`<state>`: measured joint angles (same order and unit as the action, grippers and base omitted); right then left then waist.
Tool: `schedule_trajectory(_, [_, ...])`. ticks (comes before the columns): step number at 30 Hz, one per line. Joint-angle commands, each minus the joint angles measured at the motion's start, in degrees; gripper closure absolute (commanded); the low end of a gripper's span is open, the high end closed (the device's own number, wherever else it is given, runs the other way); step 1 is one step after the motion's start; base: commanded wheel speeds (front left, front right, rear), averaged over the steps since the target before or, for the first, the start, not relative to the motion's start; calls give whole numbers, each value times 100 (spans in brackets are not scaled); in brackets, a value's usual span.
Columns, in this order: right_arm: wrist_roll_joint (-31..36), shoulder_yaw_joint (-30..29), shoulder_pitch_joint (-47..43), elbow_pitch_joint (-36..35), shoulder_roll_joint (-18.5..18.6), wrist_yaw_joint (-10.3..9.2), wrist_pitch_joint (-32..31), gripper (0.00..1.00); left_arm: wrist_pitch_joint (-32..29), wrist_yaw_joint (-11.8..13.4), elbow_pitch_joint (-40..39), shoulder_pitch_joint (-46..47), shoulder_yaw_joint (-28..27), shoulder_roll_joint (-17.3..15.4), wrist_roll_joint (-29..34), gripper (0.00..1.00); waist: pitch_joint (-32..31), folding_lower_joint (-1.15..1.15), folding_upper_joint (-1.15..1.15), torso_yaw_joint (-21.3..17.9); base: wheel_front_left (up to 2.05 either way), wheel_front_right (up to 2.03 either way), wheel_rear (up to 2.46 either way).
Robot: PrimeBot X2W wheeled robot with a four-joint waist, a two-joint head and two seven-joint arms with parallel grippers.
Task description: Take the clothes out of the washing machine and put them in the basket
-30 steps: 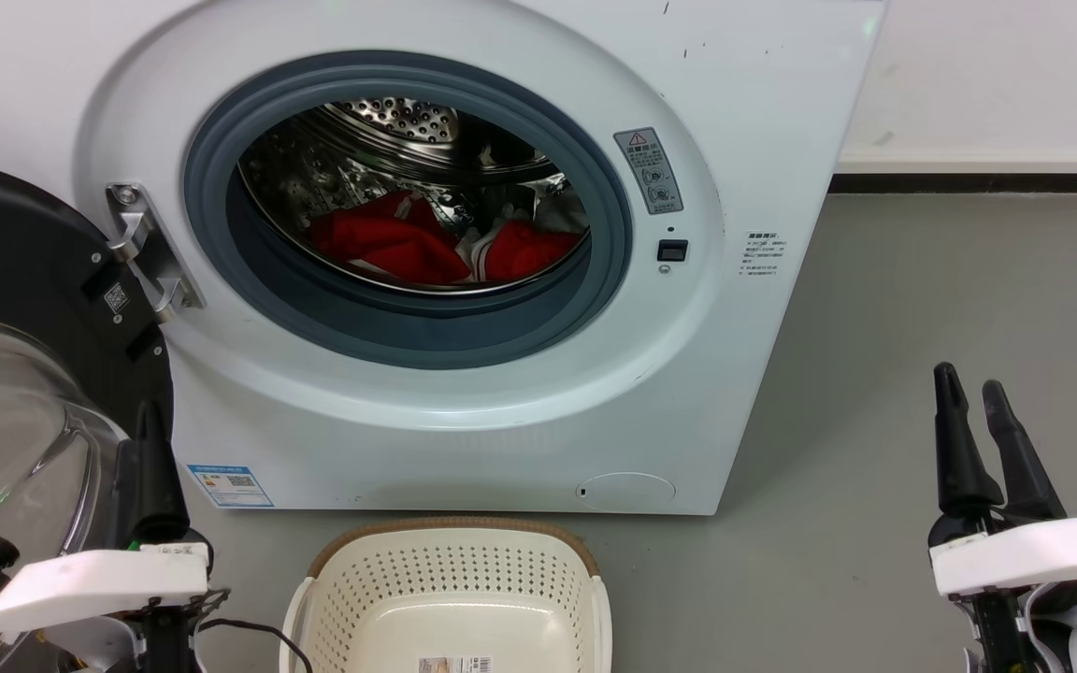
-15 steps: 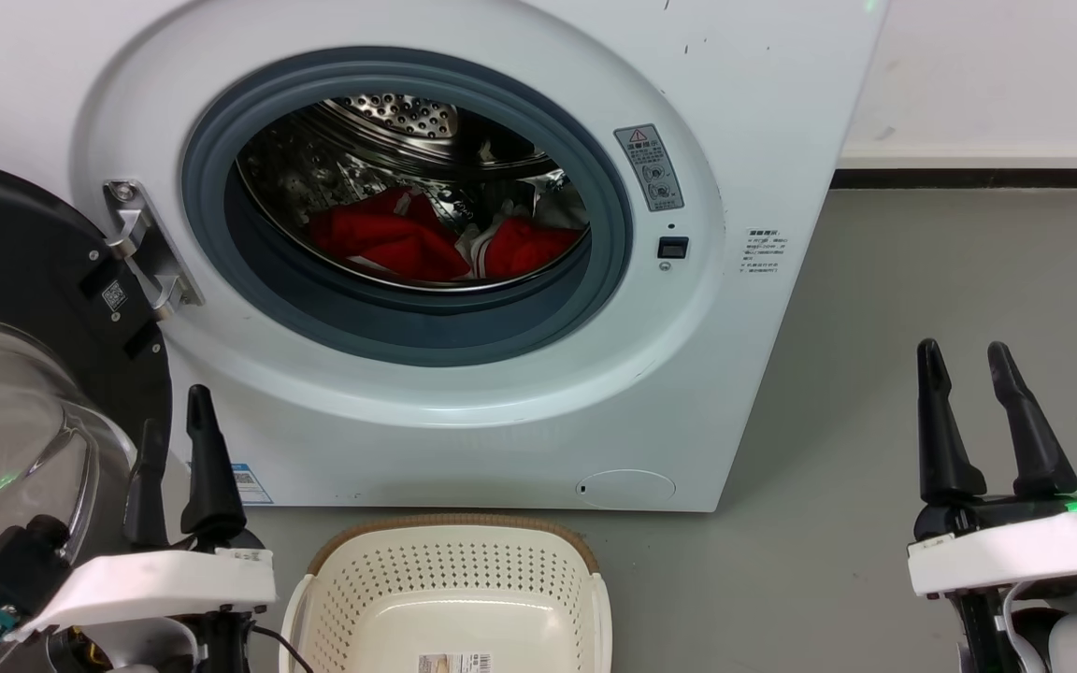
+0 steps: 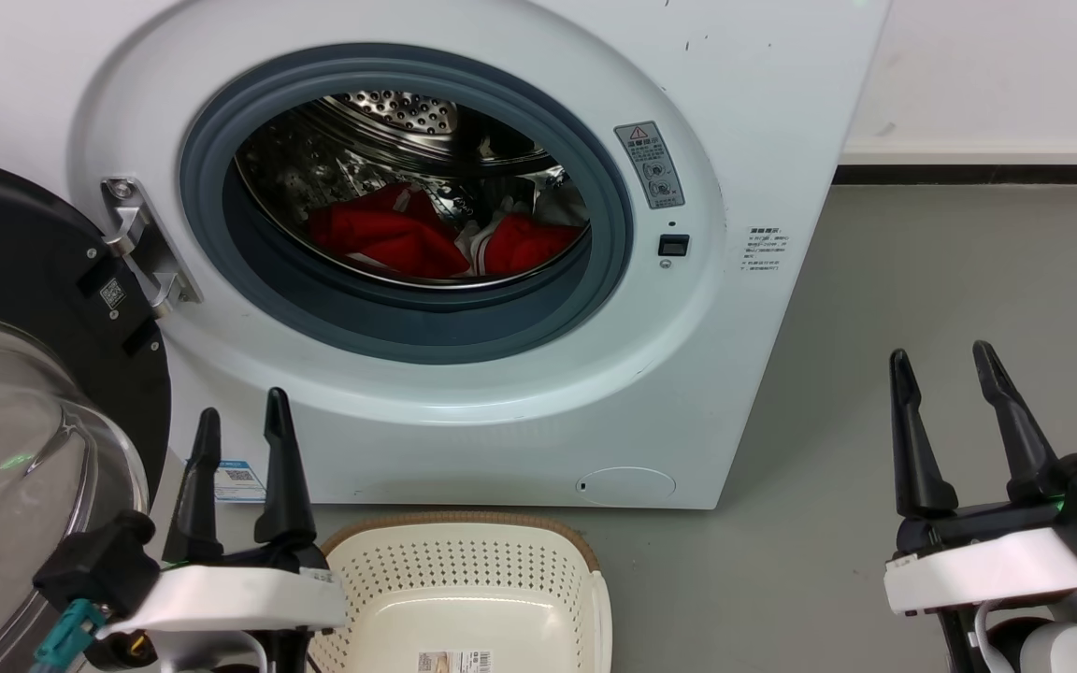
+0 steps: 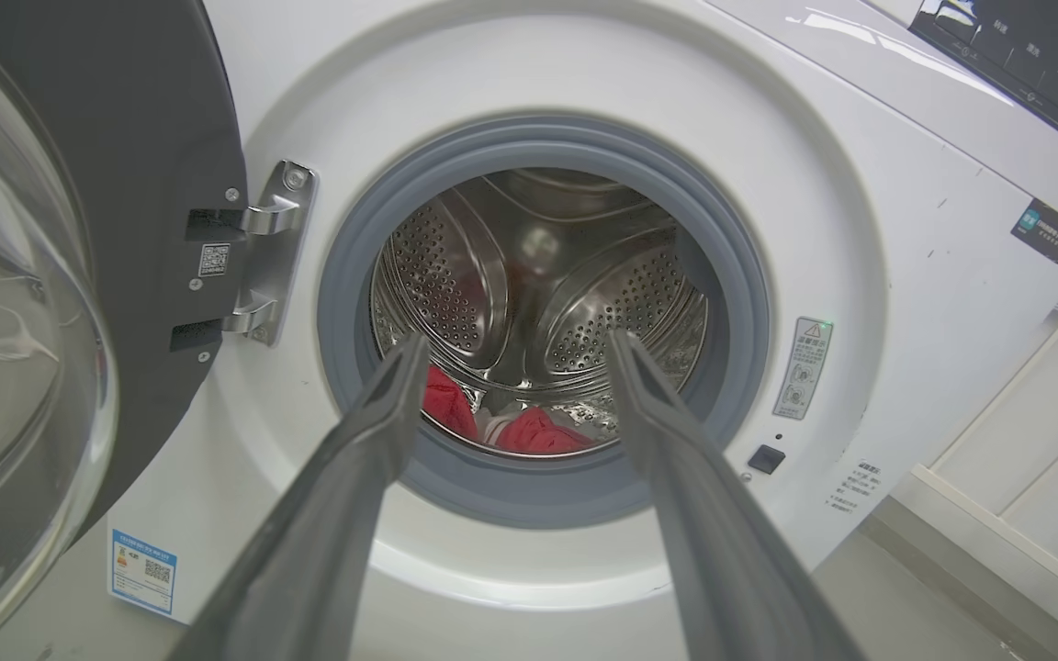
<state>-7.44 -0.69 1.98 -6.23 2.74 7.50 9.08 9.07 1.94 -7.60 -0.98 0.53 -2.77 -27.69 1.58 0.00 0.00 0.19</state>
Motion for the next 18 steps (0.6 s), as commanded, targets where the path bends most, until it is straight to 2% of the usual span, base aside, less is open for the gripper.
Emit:
schedule_trajectory(1, [184, 22, -34, -91, 24, -1, 60, 0, 55, -48, -5, -30, 53, -14, 145, 0, 0, 0, 0, 0, 0, 0, 0])
schedule_trajectory(6, [489, -14, -83, -52, 23, -2, 126, 0, 131, -89, 125, -47, 132, -14, 535, 0, 4, 0, 0, -4, 0, 0, 0])
schedule_trajectory(18, [1262, -7, -177, 1, 23, -2, 269, 0, 271, 154, 351, -101, 458, -80, 1390, 0, 27, 0, 0, -12, 0, 0, 0])
